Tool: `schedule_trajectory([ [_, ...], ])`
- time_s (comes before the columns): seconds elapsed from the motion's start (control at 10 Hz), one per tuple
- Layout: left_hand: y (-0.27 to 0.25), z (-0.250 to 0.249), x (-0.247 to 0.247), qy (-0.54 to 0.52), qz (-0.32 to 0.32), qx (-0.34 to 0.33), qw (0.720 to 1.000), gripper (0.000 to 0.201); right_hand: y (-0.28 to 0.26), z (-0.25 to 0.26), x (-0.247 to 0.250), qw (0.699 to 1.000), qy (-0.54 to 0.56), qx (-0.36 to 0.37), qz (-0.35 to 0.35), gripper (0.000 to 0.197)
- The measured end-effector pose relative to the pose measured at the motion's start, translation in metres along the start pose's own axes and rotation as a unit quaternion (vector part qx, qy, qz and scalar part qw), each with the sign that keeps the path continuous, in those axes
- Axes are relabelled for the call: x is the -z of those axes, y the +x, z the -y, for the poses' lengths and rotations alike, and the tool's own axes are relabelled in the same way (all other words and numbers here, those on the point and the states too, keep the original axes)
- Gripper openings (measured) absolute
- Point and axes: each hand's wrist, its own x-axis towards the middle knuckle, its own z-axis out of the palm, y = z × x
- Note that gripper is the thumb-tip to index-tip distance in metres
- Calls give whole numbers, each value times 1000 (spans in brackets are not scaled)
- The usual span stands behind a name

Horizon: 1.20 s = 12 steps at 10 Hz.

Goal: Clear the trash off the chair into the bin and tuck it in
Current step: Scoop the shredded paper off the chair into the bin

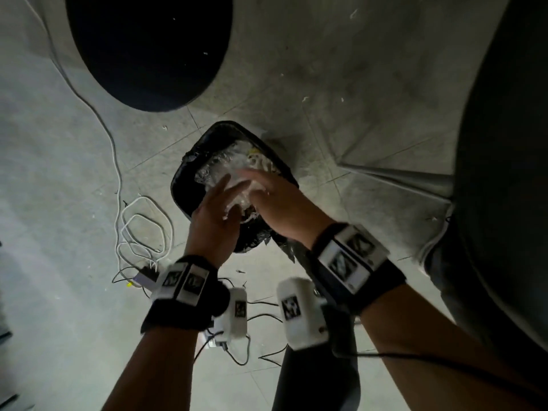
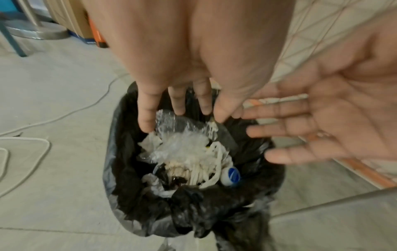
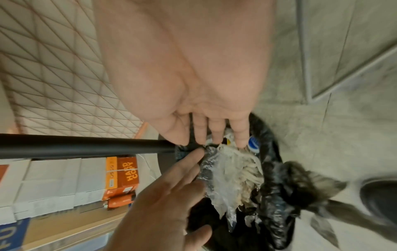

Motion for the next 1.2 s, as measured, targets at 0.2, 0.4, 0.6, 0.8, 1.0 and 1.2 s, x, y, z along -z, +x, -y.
schedule_trajectory([
  [0.2, -67, -40, 19, -107, -74, -34, 991, 26, -147, 20, 42, 993, 107, -18, -42, 39],
  [0.4, -124, -200, 16, -160, 107, -170, 967, 29, -303, 50, 147, 932, 264, 38, -245, 32],
  [0.6, -128, -331, -44, 121, 128, -265, 948, 58, -395, 26, 279, 814, -2, -4, -580, 31],
  [0.8, -145, -385, -109, 179, 166, -43, 969, 117, -383, -21, 332, 850, -59, -168, -495, 99],
  [1.0, -171, -409, -154, 200, 93, -130, 967, 92, -347, -48, 312, 836, -163, -199, -485, 85],
  [1.2, -161, -416, -166, 198, 130, -213, 948, 55, -346, -62, 321, 823, -163, -175, -515, 41],
])
